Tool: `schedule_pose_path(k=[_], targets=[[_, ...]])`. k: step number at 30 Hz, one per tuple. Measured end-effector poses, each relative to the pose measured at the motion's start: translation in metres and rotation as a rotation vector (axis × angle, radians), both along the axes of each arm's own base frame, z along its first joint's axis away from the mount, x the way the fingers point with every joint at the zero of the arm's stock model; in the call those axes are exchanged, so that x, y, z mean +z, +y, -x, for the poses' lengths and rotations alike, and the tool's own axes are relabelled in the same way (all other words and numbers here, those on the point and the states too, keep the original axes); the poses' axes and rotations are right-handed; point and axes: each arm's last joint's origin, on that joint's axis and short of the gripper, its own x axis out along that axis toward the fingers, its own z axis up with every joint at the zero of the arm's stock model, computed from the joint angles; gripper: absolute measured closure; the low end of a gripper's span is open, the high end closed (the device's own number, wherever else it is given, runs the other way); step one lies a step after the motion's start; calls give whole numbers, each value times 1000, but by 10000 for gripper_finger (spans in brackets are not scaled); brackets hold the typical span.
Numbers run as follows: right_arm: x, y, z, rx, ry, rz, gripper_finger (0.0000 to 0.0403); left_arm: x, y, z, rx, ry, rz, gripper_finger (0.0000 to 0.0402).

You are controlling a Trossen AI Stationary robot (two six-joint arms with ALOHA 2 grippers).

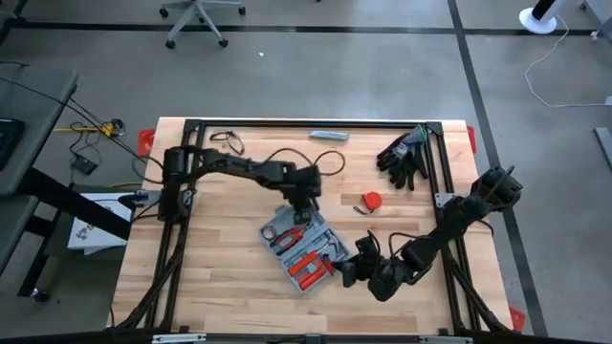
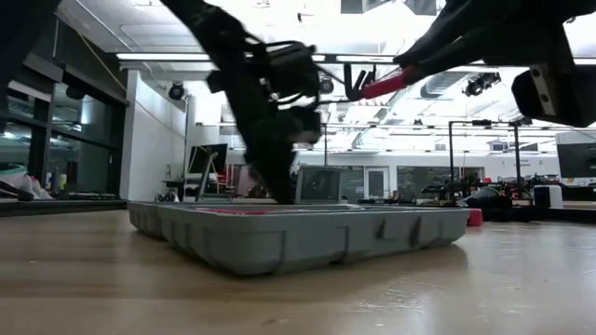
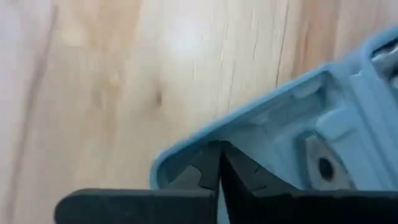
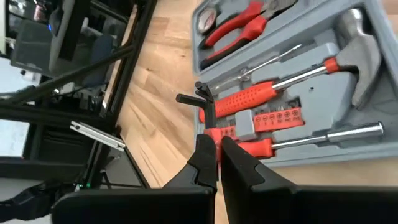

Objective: Prefit tool cases
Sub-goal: Put the orange hex key set into the gray prefit tool case

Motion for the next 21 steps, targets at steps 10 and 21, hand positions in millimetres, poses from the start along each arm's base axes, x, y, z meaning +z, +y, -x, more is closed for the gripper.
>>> schedule_pose_path(k=[10,21], targets=[[-3,7,11,-40,12,-1,403,-2,75,24,249,238,-92,401],[-5,8,14,-47,26,9,403,-1,29,40,192,264,278,401]])
